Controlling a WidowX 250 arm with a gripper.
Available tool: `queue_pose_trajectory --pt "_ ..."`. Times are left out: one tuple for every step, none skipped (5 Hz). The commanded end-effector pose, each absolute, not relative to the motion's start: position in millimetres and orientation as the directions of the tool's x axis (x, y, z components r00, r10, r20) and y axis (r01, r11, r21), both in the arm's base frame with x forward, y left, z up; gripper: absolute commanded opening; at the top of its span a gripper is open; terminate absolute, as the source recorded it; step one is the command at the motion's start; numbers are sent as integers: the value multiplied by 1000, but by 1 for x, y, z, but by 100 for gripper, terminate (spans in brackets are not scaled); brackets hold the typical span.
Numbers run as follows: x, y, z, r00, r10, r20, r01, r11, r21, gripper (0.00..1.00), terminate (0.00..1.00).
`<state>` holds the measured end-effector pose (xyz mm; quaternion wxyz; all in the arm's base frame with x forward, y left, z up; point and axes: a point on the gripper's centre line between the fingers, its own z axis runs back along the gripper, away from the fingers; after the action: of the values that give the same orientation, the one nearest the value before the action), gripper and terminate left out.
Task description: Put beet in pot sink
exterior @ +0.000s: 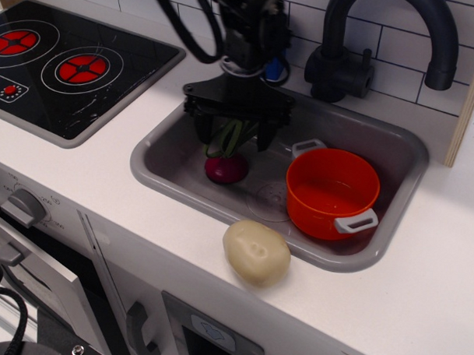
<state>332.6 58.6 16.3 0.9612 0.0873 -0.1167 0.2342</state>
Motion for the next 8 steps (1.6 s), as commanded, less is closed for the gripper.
queue_pose_trajectory --pt "342 64 40 853 440 279 -467 884 35 0 0" --pt "344 66 55 876 408 256 -436 898 63 0 0" --pt "343 67 69 867 413 279 -448 891 72 0 0" --pt "342 63 87 854 421 307 -462 884 73 0 0" --pt "340 48 107 860 406 311 -438 898 41 0 0" --pt "339 18 117 887 349 304 -370 929 14 0 0" --pt "339 -6 120 896 328 298 -333 942 -36 0 0" --pt "339 -31 112 921 289 261 -285 957 -55 0 0"
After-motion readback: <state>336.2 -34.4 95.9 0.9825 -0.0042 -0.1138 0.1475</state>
